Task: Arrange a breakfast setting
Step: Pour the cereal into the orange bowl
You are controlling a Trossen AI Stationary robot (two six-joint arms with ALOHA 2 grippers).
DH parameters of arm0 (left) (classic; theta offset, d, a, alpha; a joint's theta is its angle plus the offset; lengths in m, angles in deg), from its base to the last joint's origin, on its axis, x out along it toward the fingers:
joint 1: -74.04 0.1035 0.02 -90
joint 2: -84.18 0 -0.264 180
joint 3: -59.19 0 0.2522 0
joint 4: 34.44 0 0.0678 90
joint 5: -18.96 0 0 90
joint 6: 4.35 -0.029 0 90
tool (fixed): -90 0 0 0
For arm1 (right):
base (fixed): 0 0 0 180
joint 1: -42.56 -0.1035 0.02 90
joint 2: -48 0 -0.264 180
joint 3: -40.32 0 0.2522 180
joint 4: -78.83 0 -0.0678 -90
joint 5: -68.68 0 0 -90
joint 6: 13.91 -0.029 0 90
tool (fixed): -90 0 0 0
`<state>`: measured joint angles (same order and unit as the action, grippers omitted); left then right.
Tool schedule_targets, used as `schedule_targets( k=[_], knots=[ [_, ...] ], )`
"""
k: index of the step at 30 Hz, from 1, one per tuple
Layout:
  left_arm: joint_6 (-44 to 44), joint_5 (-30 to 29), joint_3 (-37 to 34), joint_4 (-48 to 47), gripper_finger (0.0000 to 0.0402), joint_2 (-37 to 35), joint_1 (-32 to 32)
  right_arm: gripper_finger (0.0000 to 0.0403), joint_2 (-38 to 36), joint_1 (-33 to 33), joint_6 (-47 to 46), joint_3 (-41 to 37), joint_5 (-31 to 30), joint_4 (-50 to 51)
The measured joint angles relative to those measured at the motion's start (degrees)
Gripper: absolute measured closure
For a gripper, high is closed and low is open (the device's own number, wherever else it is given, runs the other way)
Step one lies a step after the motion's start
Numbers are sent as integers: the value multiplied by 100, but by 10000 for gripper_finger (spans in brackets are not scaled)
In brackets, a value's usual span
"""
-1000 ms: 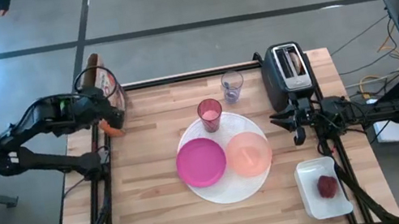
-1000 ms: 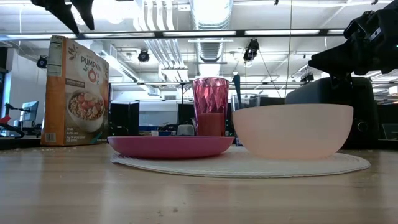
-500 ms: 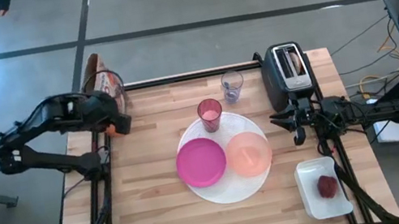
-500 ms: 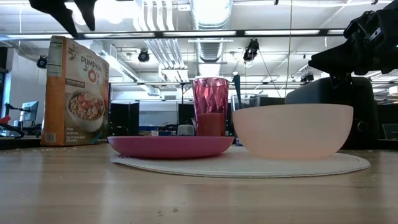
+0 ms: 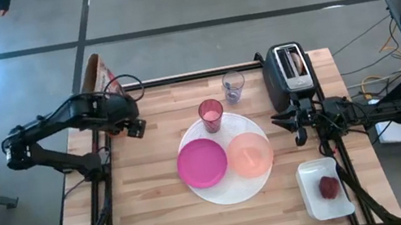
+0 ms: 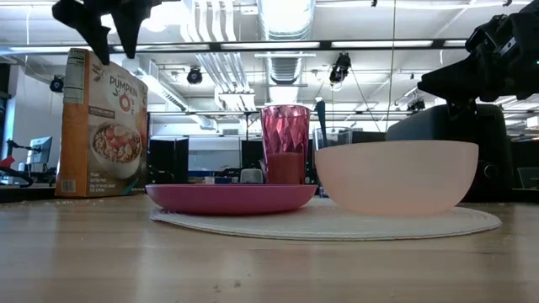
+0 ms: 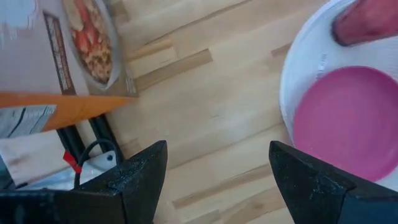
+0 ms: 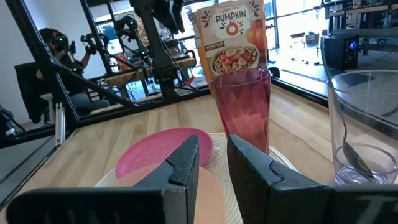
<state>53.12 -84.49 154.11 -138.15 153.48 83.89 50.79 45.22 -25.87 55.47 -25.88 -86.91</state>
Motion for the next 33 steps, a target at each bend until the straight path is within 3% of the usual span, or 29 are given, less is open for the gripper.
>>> schedule_targets(
  k=[11,19,33],
  knots=[
    [933,-89,-1184,-10,136,-344,0,330,2,0,0,0,0,0],
    [1960,-983,-1676,-8,136,-662,0,330,2,0,0,0,0,0],
    [3614,-1463,-2419,-7,136,-660,0,330,0,0,-1,0,0,0]
  ],
)
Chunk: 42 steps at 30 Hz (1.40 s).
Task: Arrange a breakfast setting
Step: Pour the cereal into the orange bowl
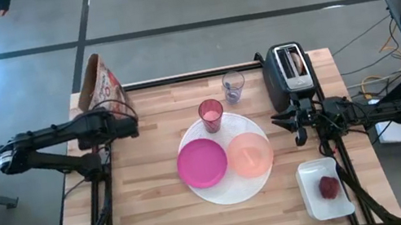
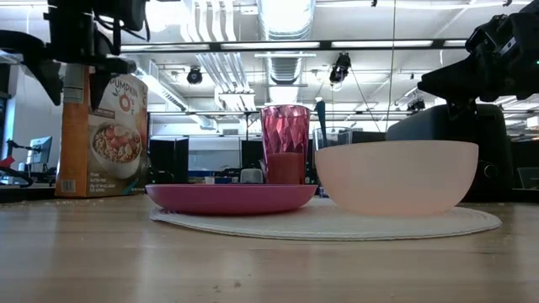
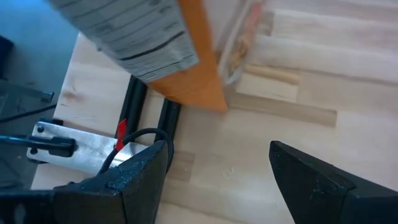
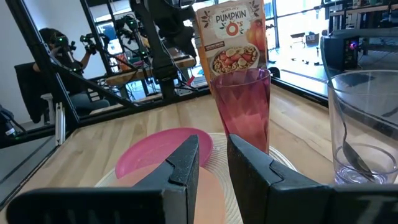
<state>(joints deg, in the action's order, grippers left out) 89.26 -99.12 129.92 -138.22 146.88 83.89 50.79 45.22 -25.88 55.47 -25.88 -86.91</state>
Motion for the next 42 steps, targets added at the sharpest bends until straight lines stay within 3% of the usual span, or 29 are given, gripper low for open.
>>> schedule_targets(
  k=[9,21,29,38,42],
  knots=[
    [867,-295,-314,2,129,0,0,330,2,2,0,0,0,0],
    [908,-1485,-490,2,69,0,0,330,0,0,1,0,0,1],
    [1115,-1803,-955,0,64,0,39,330,2,0,1,0,1,1],
    [1178,-3288,-1787,852,64,1,39,330,2,0,1,0,0,1],
    [696,-3825,-2104,1604,66,0,39,330,2,0,0,0,0,0]
  ],
)
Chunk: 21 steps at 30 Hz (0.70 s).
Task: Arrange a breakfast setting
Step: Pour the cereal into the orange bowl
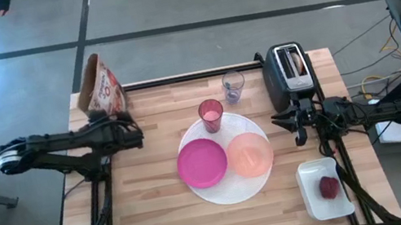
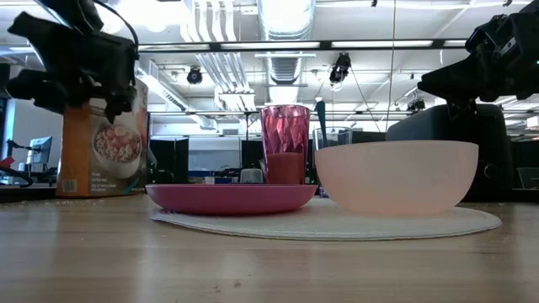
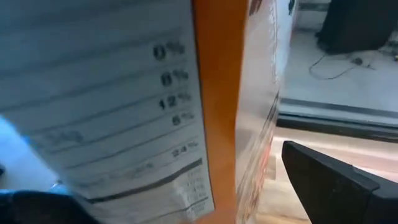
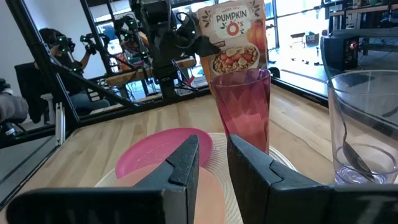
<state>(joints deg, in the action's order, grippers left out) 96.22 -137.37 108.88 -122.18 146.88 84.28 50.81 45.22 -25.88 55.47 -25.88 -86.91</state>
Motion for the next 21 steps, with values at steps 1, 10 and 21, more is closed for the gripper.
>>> schedule_targets(
  k=[1,10,21],
  knots=[
    [-161,-60,-58,163,68,0,0,330,0,0,0,0,0,2],
    [-408,-67,-307,657,76,0,4,330,0,0,0,0,0,0],
    [-557,-70,-303,686,235,20,33,330,-2,0,-2,0,0,2]
  ],
)
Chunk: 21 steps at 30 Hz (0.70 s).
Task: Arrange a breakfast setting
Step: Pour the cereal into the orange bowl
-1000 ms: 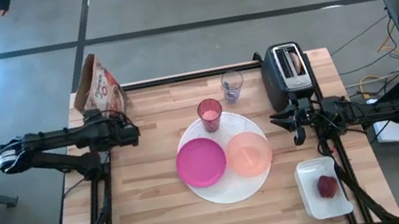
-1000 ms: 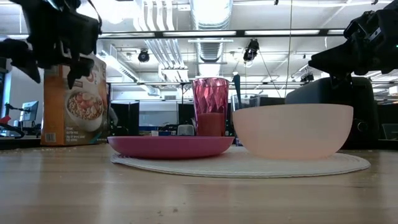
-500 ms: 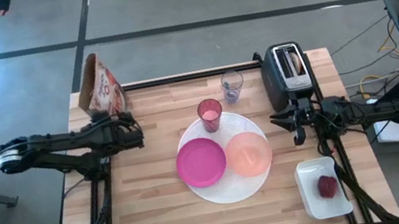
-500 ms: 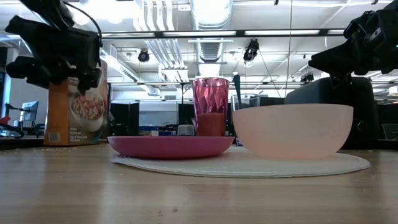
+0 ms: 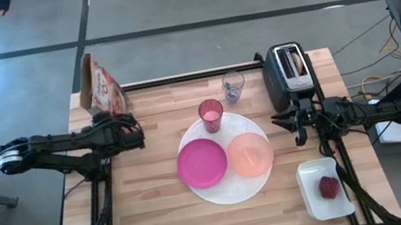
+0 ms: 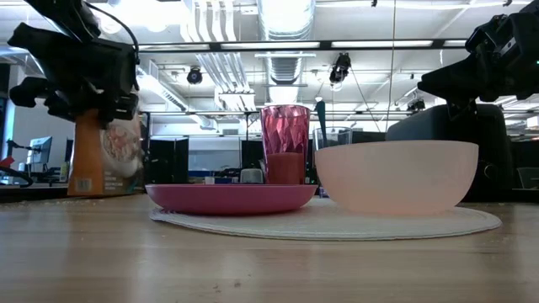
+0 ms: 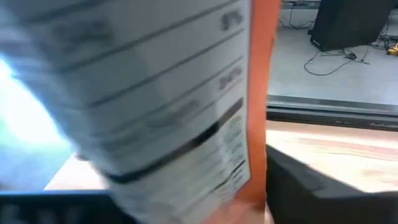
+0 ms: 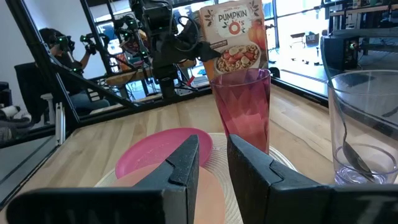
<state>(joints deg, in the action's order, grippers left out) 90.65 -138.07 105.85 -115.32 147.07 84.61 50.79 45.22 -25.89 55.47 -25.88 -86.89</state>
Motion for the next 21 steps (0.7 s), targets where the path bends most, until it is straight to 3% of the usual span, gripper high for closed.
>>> schedule_targets(
  k=[4,6,12,21],
  knots=[
    [-120,-2,0,9,350,0,2,330,2,0,2,0,0,0],
    [-236,2,18,15,386,0,2,330,1,0,2,0,0,-1],
    [-1052,62,460,2,398,2,-18,330,2,0,0,0,0,-2],
    [-3718,42,2065,-33,401,-5,-90,330,2,0,2,0,0,0]
  ],
)
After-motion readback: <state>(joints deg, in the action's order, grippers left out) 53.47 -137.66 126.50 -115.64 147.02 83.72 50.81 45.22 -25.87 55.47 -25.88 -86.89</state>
